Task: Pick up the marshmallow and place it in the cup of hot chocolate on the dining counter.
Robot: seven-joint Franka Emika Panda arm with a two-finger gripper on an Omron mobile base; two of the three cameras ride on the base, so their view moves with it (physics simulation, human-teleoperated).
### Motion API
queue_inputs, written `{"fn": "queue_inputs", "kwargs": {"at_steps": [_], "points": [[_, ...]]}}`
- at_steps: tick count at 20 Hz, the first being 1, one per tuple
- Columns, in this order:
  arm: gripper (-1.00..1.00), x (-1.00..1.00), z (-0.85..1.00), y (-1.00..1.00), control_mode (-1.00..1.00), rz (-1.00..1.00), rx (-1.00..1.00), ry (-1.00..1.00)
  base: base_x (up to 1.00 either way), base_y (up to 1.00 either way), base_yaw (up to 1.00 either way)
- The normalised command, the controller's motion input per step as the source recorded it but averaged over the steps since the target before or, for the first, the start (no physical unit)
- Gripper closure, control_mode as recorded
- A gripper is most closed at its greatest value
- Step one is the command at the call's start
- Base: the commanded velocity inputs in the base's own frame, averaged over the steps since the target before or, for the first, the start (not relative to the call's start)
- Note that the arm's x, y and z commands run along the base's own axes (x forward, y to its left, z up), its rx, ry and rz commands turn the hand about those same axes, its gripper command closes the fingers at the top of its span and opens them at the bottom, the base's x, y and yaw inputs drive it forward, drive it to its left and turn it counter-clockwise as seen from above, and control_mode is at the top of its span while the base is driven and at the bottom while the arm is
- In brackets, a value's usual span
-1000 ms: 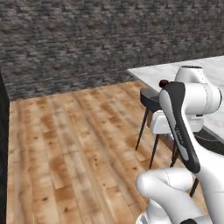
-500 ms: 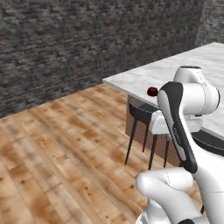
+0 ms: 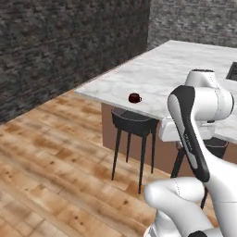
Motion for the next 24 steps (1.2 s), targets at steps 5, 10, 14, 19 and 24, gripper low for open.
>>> {"fn": "queue_inputs", "kwargs": {"at_steps": [5, 10, 14, 19, 24], "points": [[1.0, 0.0, 0.0, 0.0, 1.0, 0.0, 0.0, 0.0, 0.32, 0.97, -0.47], [1.0, 0.0, 0.0, 0.0, 1.0, 0.0, 0.0, 0.0, 0.49, 0.95, -0.46], [1.0, 0.0, 0.0, 0.0, 1.0, 0.0, 0.0, 0.0, 0.6, 0.49, -0.44], [1.0, 0.0, 0.0, 0.0, 1.0, 0.0, 0.0, 0.0, 0.32, 0.12, -0.36], [1.0, 0.0, 0.0, 0.0, 1.0, 0.0, 0.0, 0.0, 0.19, 0.1, -0.26]]}}
